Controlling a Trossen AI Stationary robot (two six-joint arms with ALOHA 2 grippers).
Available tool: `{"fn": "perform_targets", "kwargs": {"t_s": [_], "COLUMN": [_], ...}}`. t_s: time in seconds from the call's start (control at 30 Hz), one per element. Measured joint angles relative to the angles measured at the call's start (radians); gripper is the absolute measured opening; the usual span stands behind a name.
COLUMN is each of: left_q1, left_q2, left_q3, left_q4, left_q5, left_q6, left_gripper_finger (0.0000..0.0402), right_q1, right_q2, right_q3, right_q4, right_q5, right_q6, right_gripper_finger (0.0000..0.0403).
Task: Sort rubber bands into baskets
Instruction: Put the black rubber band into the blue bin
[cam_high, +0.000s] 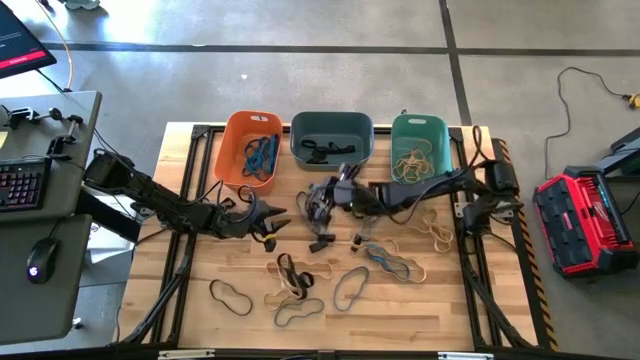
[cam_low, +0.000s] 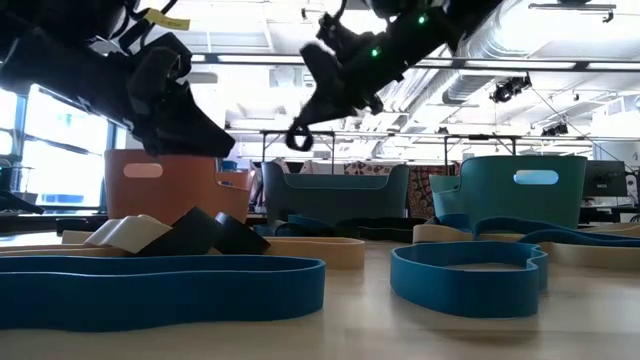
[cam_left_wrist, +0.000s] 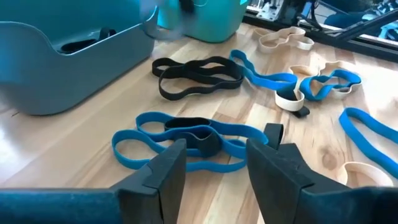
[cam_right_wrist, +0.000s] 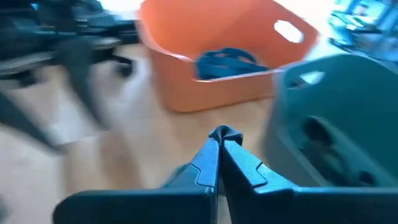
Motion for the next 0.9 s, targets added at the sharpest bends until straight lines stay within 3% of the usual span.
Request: {"fn": "perform_targets", "kwargs": {"t_s": [0.23,0.53,0.9], "left_q1": [0.0,0.007,0.027], "left_q2": [0.0,0.0,0.0], "left_q3": [0.0,0.0,0.0], "left_q4": [-0.045,-0.049,-0.049], "left_q5": [0.001,-0.005,-0.007], "left_q6": [0.0,0.01,0.017], "left_gripper_finger": [0.0159,0.0159,0.0159], "right_q1": [-0.169,-0.416,-0.507], "right_q2": [-0.002,0.0,0.001], "right_q3": [0.0,0.0,0.0], "right_q4": [-0.038,-0.107,-0.107], "right_q5": [-0.013,-0.173,-0.242], "right_q6": [0.004,0.052,0.098], "right_gripper_finger": [0.0,0.0,0.0]}}
